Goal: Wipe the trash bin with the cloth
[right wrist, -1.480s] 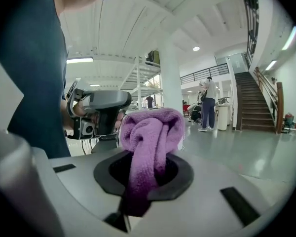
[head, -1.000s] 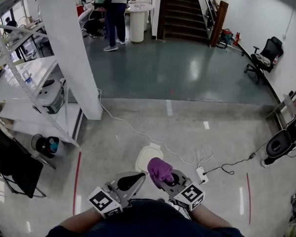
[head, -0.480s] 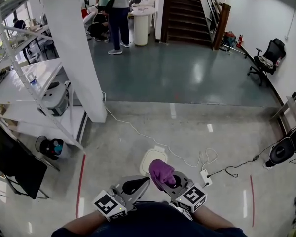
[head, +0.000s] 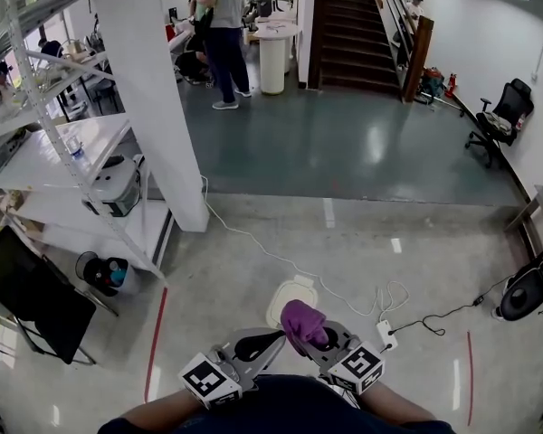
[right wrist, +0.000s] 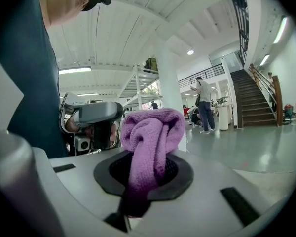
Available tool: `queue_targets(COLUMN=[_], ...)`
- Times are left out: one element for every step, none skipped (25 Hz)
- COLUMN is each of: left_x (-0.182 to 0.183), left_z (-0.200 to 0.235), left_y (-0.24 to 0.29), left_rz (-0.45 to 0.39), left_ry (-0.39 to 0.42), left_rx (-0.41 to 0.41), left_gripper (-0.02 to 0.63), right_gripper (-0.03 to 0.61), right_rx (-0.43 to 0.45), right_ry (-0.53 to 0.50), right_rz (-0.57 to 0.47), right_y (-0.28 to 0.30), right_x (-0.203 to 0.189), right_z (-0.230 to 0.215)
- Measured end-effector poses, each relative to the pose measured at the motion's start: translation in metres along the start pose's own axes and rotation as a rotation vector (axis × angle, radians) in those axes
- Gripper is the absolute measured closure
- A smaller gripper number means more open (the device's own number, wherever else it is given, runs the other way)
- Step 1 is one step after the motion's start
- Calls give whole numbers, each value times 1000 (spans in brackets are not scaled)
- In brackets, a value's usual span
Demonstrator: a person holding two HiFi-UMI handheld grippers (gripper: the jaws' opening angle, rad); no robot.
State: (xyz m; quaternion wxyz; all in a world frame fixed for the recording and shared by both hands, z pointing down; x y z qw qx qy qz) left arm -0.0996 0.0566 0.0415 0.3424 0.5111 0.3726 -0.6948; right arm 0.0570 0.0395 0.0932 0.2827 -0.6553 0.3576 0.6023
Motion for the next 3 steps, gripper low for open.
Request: queue_targets(left_x=[1, 2, 3], left_z=[-2, -4, -6], left_y=[-1, -2, -3], left_rz=[-1, -2, -2], left_ry=[2, 5, 7], left_rx=[0, 0, 0], left_gripper=[615, 615, 615], right_gripper=[511, 511, 511], right_rx=[2, 4, 5], right_ry=[-2, -5, -7], right_rz=[2, 3, 5], right_y=[-1, -2, -3], right_x=[1, 1, 2], right_z=[2, 4, 6])
Point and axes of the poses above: the fingertips, and each gripper's own axes: y forward along the fingers, z to its left, x out of its top, the point moved 8 cm from there along -y, backward along the fingers, and after that the axes turned 8 degrees about -z, right-handed, at the moved point
